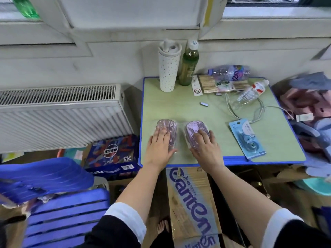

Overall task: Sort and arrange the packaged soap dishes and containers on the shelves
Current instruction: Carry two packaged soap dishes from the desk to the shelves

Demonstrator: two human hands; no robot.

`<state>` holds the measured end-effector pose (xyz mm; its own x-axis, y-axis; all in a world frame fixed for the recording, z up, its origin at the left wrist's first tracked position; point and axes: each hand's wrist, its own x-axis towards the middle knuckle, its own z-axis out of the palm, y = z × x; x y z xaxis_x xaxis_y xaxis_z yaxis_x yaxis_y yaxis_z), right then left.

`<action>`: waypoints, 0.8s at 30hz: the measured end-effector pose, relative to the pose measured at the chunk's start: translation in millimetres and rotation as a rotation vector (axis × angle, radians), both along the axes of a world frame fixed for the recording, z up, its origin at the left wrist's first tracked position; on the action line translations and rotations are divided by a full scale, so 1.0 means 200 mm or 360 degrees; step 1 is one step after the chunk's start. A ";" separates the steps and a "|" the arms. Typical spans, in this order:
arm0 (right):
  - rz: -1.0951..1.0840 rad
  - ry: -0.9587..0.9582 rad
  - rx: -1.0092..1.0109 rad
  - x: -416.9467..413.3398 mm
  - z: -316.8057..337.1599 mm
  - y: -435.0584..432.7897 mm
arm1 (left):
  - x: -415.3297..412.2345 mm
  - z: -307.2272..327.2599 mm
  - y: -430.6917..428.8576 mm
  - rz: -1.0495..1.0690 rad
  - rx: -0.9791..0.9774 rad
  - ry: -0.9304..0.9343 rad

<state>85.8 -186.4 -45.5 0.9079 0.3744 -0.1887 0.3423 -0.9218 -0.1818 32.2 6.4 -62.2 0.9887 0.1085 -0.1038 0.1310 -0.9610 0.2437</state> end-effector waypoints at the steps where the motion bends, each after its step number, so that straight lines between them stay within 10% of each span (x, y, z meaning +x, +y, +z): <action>1: -0.0013 -0.0008 0.0018 0.00 0.00 0.00 | 0.01 0.00 0.00 0.0017 -0.0006 -0.0012; 24: 0.0325 -0.0572 0.0810 -0.41 0.52 -0.10 | -0.74 0.56 -0.15 0.0418 0.0068 -0.0793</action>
